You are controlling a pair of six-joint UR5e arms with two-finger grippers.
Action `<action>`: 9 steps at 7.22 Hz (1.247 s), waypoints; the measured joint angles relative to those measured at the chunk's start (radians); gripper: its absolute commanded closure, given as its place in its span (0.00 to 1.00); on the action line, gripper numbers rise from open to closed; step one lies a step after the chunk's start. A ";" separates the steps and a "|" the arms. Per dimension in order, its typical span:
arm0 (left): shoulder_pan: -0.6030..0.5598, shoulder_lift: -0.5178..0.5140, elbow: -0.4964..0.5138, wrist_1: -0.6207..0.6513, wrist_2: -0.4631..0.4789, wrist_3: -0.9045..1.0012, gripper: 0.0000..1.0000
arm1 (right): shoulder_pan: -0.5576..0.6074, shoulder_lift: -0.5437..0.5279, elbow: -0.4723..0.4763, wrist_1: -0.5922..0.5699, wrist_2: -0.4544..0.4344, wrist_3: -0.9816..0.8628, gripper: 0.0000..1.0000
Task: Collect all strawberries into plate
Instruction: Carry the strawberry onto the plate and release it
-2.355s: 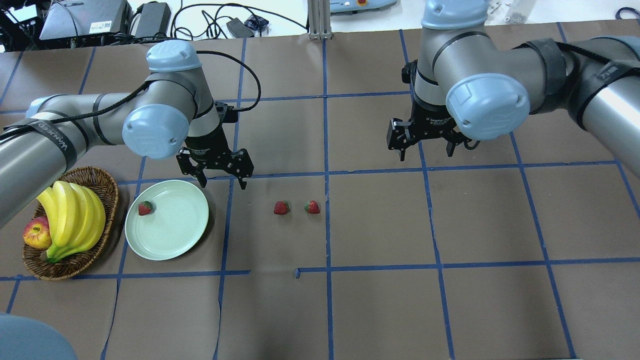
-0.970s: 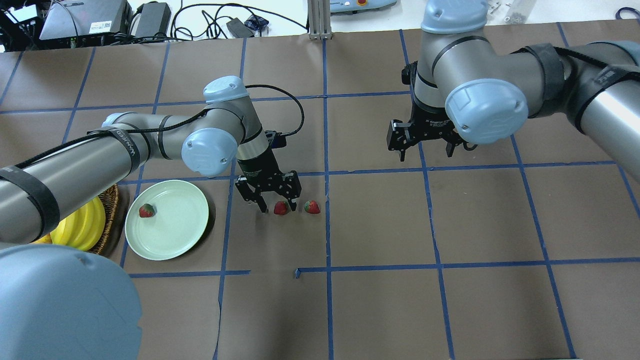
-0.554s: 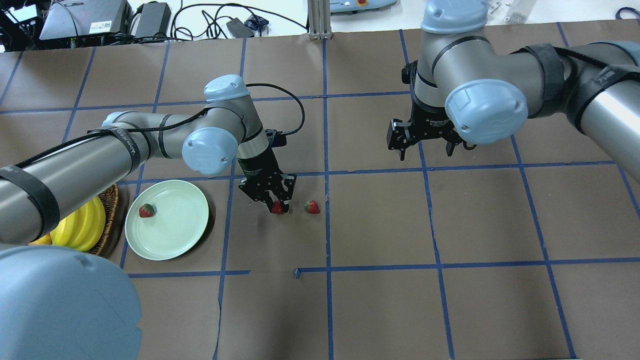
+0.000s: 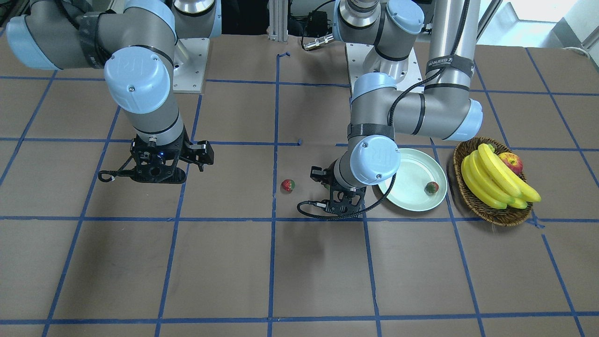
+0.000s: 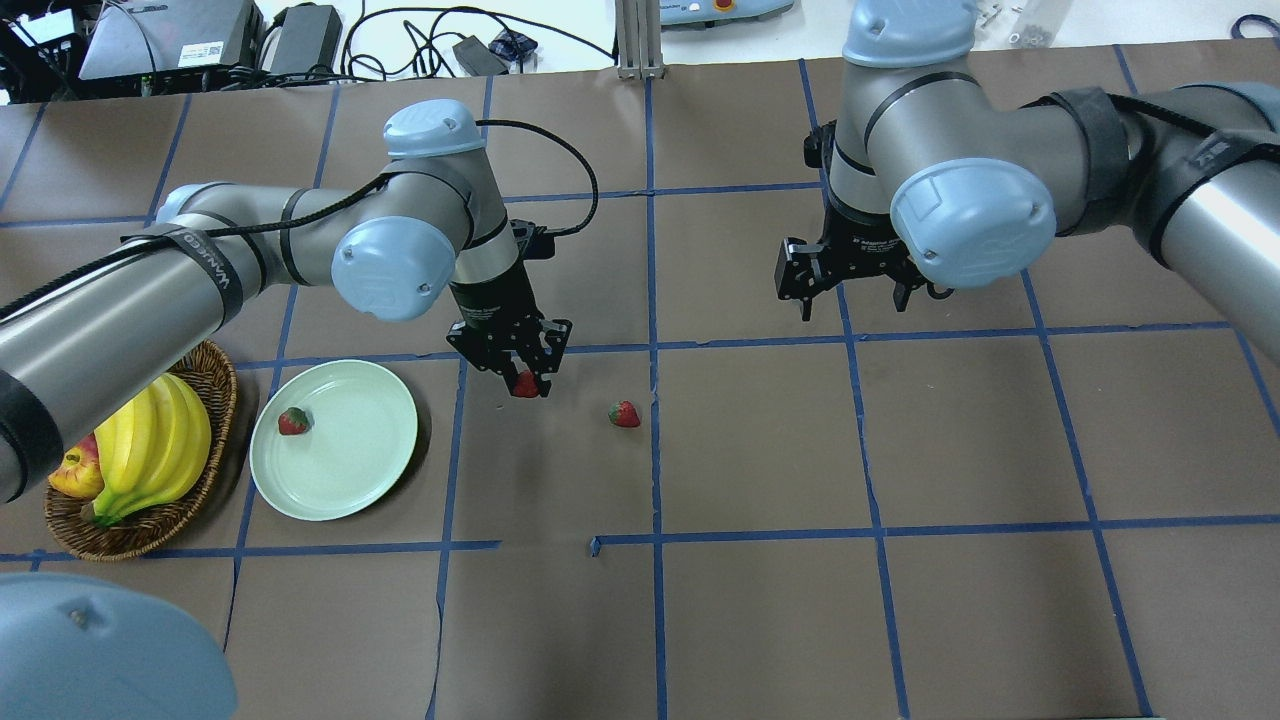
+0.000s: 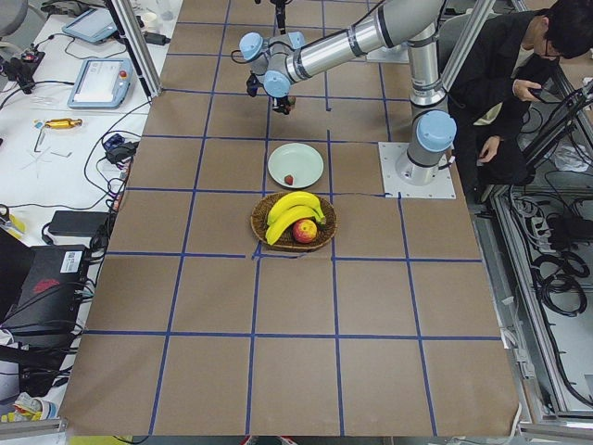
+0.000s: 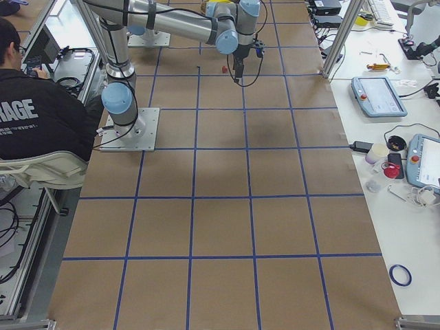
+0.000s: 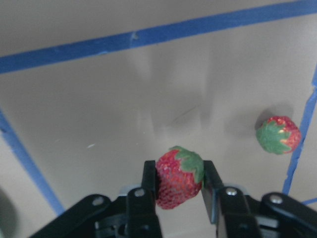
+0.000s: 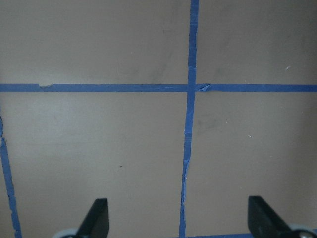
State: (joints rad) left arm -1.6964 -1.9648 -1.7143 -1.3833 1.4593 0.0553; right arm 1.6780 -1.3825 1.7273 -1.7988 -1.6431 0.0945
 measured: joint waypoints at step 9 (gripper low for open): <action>0.302 0.035 -0.079 -0.115 0.351 0.273 0.04 | -0.023 -0.009 -0.008 0.002 -0.091 0.005 0.00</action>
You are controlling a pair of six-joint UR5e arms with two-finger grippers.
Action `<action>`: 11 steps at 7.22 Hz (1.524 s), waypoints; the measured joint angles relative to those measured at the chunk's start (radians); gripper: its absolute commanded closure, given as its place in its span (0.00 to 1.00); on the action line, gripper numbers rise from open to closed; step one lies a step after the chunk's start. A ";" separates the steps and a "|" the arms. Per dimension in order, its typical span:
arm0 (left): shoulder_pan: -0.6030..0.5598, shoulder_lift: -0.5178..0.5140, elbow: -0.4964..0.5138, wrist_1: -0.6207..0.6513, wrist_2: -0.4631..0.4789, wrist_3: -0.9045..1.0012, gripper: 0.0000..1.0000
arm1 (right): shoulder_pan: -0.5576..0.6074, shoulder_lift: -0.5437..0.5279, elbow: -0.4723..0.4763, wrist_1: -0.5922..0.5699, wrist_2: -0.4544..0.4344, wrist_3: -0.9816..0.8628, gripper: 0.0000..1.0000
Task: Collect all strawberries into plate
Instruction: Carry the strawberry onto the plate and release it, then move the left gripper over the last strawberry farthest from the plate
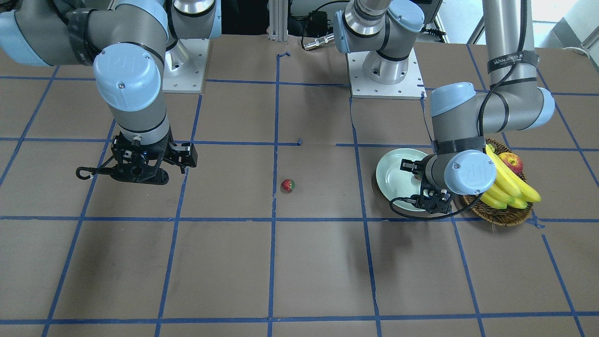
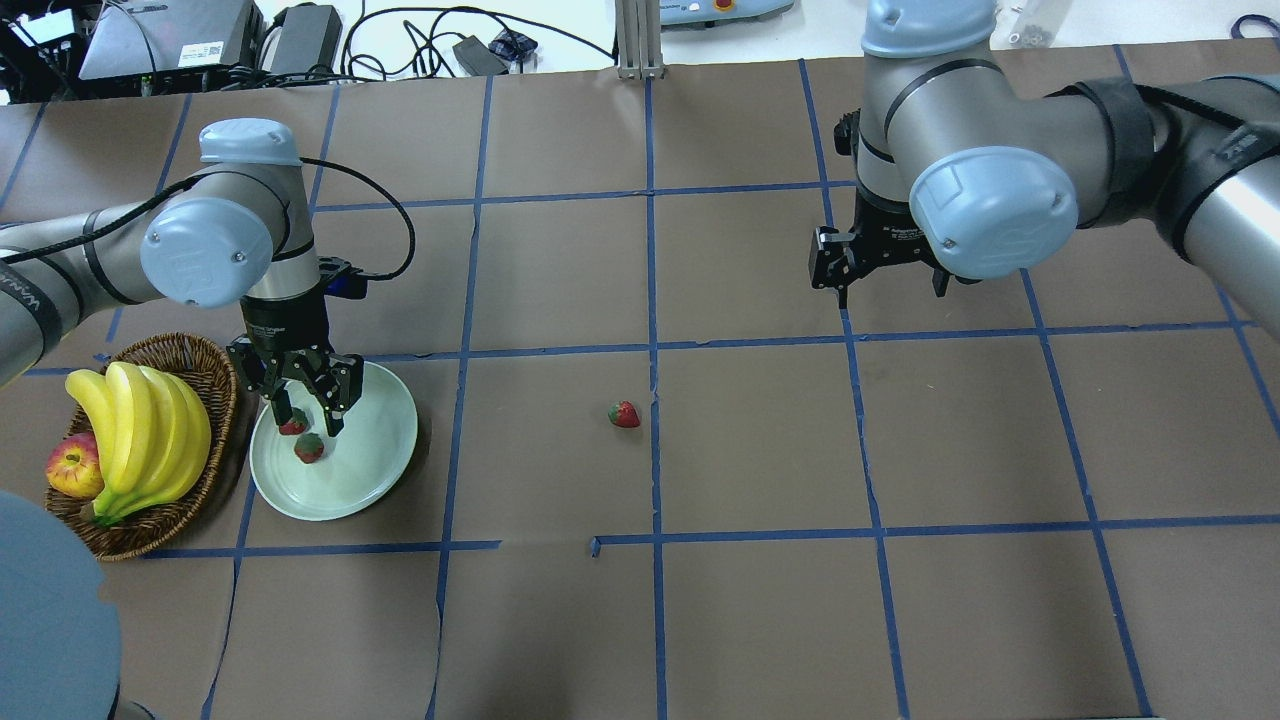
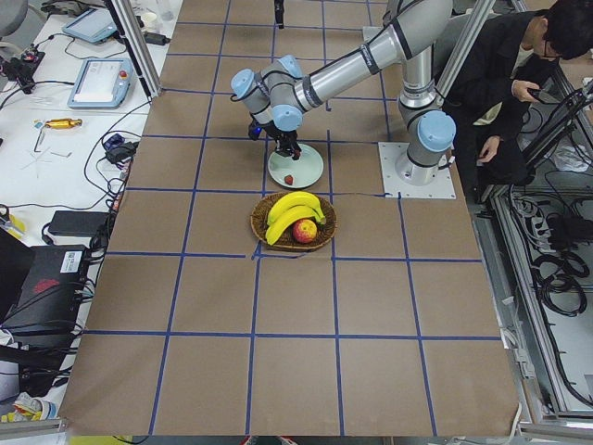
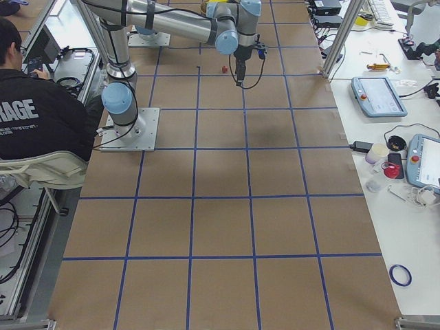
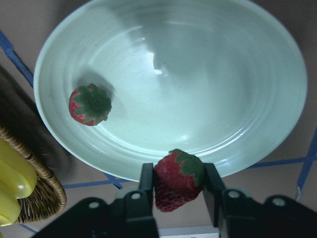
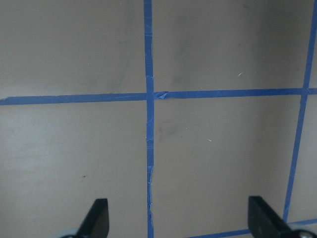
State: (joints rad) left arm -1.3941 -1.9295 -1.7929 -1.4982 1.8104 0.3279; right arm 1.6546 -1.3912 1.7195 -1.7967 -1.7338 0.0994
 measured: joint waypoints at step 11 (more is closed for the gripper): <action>-0.298 -0.017 0.061 0.187 -0.445 -0.394 0.00 | -0.022 0.000 0.003 0.002 0.005 -0.007 0.00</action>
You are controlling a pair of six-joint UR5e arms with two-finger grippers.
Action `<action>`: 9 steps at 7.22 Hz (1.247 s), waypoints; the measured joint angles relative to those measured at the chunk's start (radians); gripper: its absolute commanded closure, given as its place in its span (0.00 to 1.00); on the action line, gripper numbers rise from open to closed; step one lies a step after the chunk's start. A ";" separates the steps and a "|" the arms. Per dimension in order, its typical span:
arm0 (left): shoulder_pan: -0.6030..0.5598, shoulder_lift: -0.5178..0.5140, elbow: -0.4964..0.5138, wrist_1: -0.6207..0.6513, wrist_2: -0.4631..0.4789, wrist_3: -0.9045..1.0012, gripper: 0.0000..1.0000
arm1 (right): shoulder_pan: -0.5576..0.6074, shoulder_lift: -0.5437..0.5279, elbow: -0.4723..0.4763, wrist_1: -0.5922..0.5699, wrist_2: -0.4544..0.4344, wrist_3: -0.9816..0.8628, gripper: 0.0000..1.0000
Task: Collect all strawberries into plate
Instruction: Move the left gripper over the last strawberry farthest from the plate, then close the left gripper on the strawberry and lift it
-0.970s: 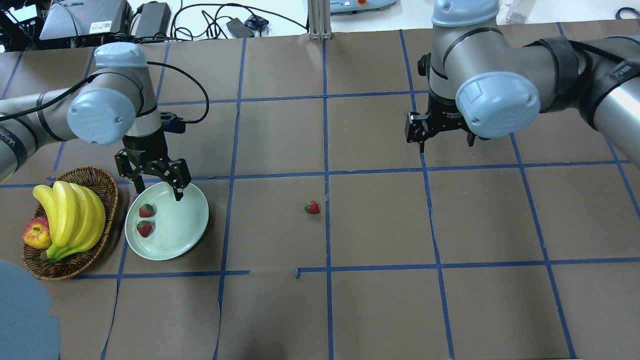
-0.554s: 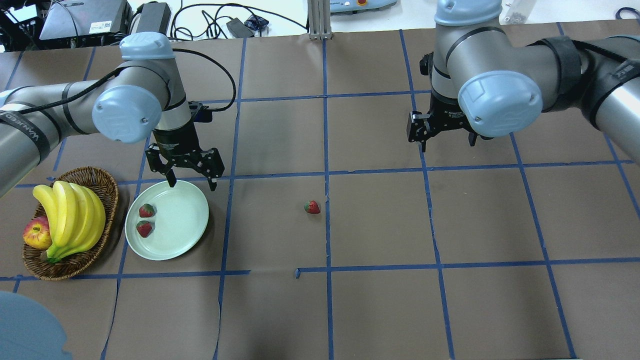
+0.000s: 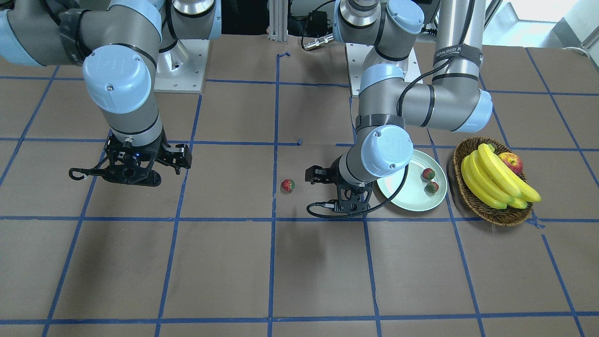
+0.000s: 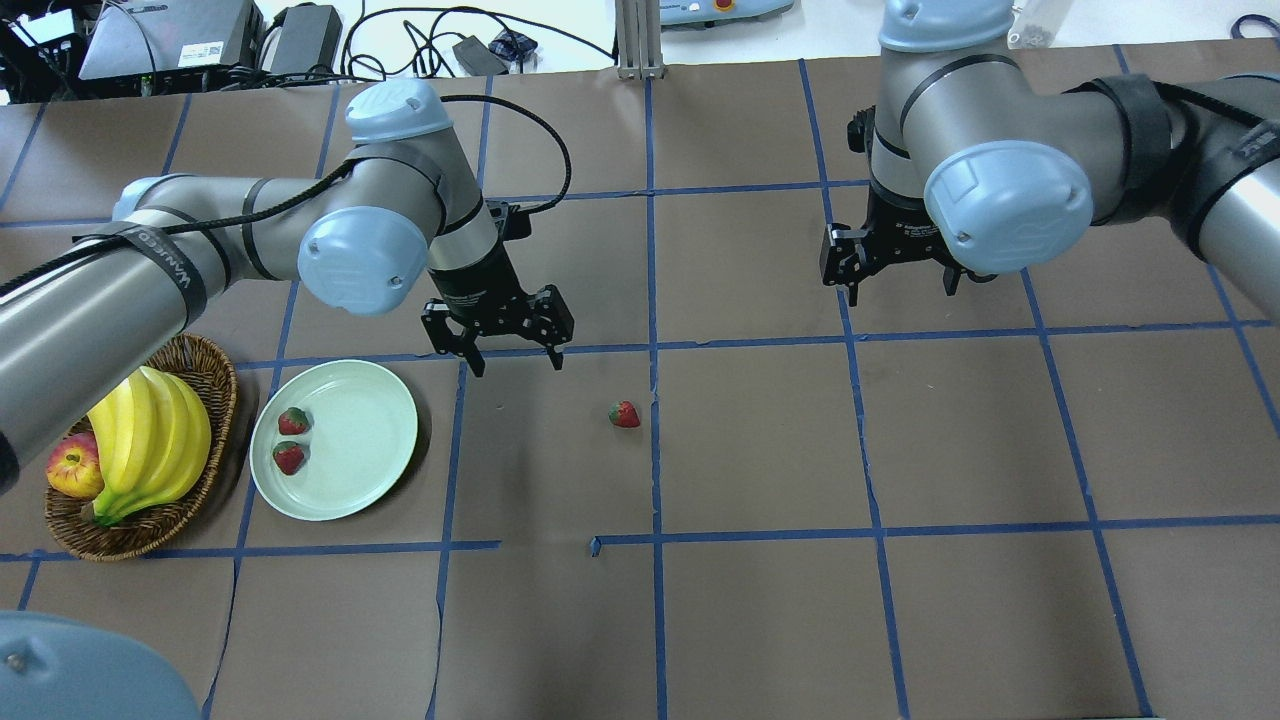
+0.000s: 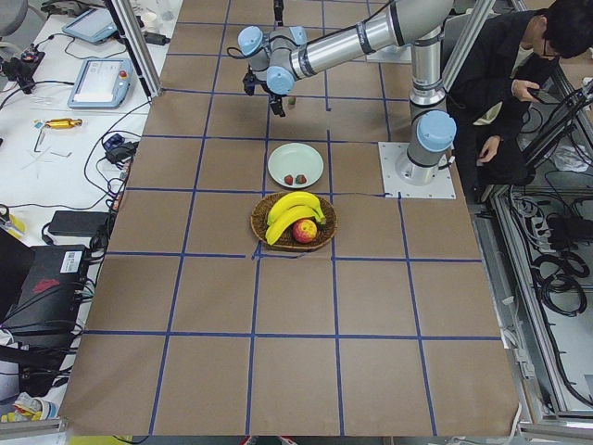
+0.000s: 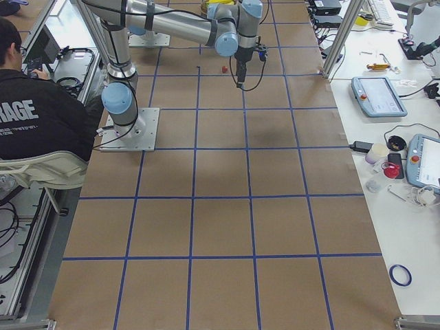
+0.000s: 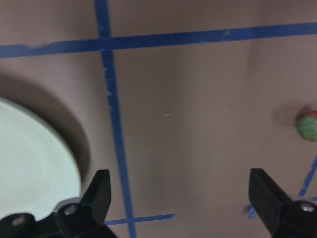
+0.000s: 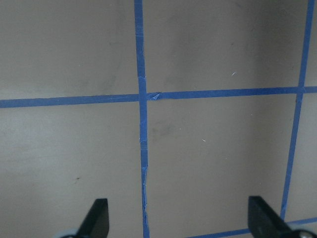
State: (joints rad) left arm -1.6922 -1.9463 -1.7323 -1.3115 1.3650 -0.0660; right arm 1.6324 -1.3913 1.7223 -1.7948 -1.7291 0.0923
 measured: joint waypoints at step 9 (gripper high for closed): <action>-0.125 -0.137 -0.007 0.128 -0.101 -0.069 1.00 | 0.001 -0.003 0.002 0.002 -0.002 0.013 0.00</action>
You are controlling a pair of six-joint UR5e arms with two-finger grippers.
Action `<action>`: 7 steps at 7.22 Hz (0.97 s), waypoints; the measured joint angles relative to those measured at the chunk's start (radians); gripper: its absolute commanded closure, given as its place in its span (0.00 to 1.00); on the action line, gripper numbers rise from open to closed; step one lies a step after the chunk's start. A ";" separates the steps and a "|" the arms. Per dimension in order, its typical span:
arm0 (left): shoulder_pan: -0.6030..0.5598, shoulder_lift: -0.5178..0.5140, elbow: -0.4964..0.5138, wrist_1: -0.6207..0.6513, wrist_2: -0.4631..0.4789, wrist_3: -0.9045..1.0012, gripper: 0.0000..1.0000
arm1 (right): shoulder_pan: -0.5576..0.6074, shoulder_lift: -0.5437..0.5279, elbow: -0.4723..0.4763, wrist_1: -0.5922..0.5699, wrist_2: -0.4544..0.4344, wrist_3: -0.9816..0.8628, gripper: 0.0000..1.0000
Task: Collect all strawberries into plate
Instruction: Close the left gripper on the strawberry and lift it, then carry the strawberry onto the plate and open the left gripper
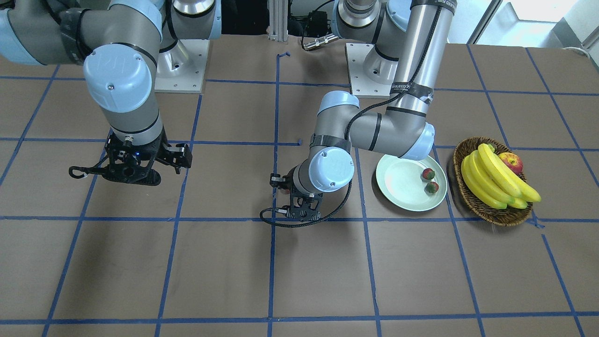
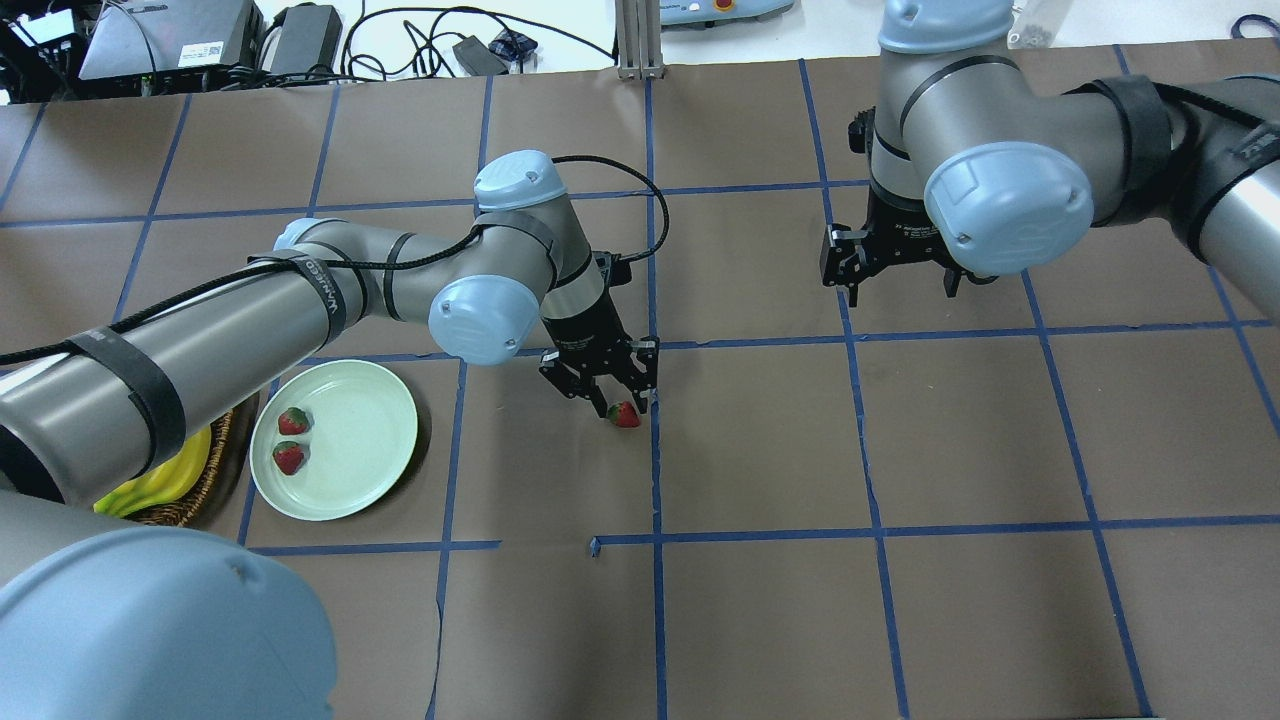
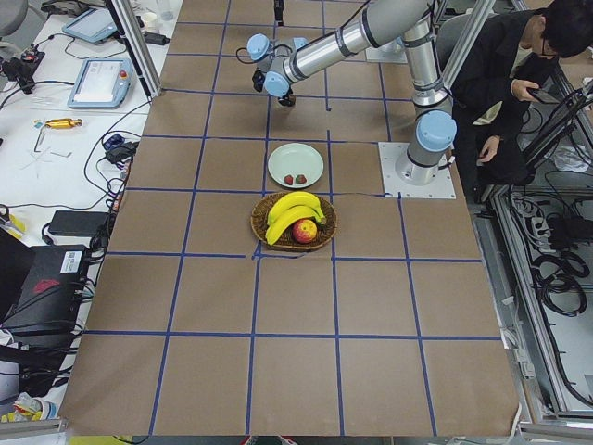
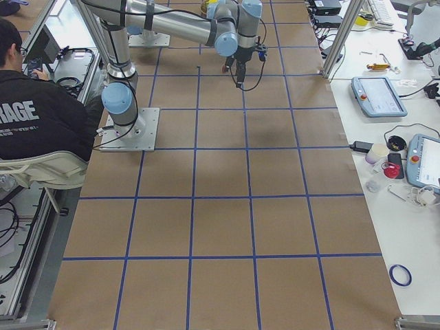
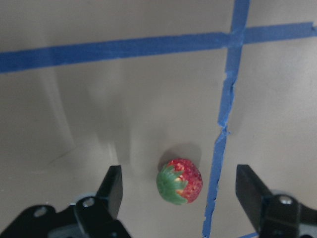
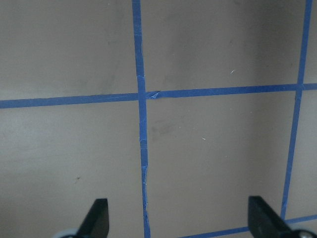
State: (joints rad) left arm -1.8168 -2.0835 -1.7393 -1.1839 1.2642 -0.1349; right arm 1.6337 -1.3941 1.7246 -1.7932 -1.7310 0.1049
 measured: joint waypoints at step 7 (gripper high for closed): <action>0.118 0.101 0.030 -0.134 0.227 0.145 1.00 | -0.001 0.004 0.002 -0.005 0.005 -0.013 0.00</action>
State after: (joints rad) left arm -1.6988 -1.9825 -1.7091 -1.3183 1.4910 0.0103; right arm 1.6327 -1.3898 1.7265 -1.7982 -1.7264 0.0915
